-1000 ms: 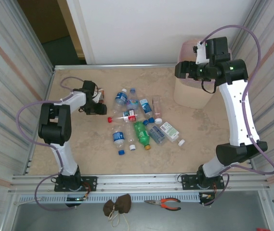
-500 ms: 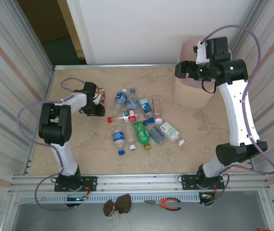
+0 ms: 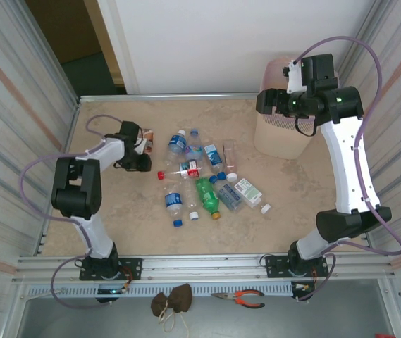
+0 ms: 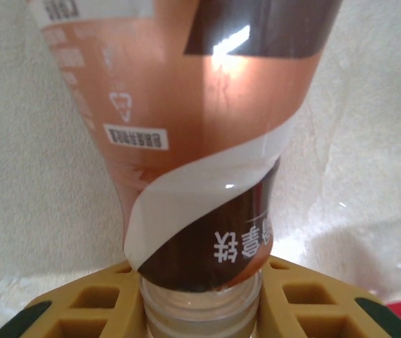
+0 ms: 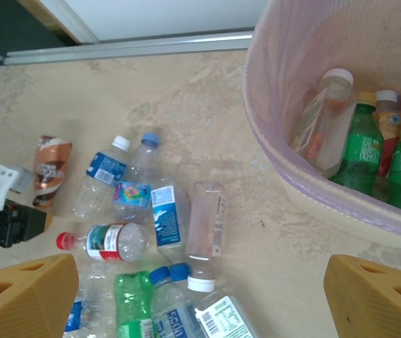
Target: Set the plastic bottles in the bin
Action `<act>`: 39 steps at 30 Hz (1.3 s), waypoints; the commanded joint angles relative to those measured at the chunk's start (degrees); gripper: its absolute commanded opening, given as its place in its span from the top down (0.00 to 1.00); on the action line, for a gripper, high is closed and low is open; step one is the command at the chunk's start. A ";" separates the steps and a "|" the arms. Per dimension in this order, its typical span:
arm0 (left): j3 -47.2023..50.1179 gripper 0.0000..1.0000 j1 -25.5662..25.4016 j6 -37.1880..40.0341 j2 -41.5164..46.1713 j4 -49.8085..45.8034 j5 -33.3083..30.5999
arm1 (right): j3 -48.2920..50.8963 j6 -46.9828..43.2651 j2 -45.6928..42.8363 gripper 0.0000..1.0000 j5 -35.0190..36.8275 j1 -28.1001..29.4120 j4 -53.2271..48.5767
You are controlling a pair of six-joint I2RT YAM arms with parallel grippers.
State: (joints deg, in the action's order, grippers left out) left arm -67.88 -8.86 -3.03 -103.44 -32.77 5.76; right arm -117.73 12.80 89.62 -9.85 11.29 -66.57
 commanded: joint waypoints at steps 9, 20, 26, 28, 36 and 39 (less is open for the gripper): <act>5.24 0.76 -0.50 -0.88 17.03 9.29 16.63 | 7.82 1.77 -7.46 0.11 -6.86 0.38 11.44; 8.58 0.77 -6.51 0.85 30.74 20.80 31.35 | 25.74 4.97 -19.75 0.13 -21.48 0.40 36.95; 6.78 0.80 -11.69 3.31 34.91 23.93 36.67 | 30.13 7.67 -23.66 0.14 -28.69 1.57 47.55; 6.94 0.83 -12.69 2.50 36.08 27.14 39.30 | 30.91 7.52 -24.41 0.14 -30.99 2.84 50.57; 6.10 0.84 -18.56 2.50 40.35 35.42 44.56 | 31.70 3.54 -24.83 0.10 -37.41 10.26 56.89; 5.18 0.84 -20.23 2.58 41.25 37.13 45.74 | 31.51 1.79 -24.11 0.09 -38.50 13.24 57.78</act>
State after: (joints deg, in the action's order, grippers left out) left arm -60.10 -28.05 -1.41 -63.90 -0.21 48.10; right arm -86.54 17.41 65.54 -44.88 22.59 -12.53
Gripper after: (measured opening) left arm 0.330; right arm 0.910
